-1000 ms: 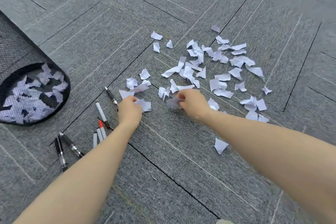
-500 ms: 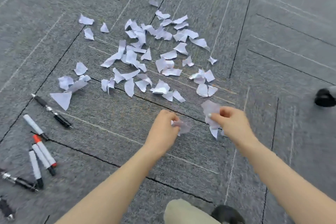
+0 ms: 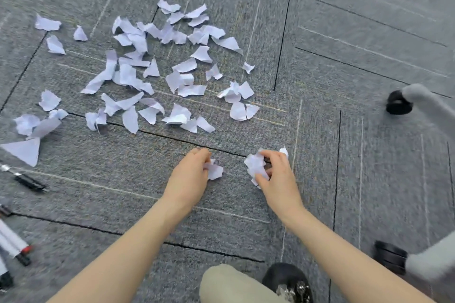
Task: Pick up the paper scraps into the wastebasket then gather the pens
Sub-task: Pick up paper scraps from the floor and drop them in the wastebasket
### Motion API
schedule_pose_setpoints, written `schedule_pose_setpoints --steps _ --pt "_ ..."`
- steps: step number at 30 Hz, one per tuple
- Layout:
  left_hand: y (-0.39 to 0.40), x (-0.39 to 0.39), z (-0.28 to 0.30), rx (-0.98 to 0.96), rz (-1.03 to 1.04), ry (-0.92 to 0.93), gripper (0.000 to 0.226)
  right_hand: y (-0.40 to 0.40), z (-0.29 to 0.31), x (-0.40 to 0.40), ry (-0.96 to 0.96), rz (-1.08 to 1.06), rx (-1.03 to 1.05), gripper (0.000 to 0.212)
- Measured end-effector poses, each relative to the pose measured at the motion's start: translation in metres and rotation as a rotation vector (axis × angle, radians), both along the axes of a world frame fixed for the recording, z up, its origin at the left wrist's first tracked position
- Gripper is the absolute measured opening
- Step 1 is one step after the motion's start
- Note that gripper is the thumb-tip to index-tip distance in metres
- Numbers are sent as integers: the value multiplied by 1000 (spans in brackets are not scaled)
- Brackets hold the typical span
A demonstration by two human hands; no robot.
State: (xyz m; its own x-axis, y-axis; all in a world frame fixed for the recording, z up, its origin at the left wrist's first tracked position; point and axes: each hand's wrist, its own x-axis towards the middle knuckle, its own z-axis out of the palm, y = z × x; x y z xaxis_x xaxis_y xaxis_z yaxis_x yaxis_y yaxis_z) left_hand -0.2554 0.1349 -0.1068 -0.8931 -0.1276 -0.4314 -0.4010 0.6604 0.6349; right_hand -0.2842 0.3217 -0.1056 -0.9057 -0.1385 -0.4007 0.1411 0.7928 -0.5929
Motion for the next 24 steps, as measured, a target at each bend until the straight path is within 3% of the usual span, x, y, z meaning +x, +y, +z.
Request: schedule_pose_setpoints --steps 2,6,11,15,24 --pt "0 5 0 15 29 3 16 -2 3 -5 -44 -41 -34 42" --pt "-4 18 0 40 88 -11 18 -2 6 -5 -85 -35 -35 18" --pt "-10 20 4 85 122 -45 15 -1 14 -4 -72 98 0 23" --pt "-15 17 10 124 181 -86 14 10 28 -10 21 -114 -137 25" --pt "-27 9 23 214 326 -104 14 45 8 2 -3 -177 20 13"
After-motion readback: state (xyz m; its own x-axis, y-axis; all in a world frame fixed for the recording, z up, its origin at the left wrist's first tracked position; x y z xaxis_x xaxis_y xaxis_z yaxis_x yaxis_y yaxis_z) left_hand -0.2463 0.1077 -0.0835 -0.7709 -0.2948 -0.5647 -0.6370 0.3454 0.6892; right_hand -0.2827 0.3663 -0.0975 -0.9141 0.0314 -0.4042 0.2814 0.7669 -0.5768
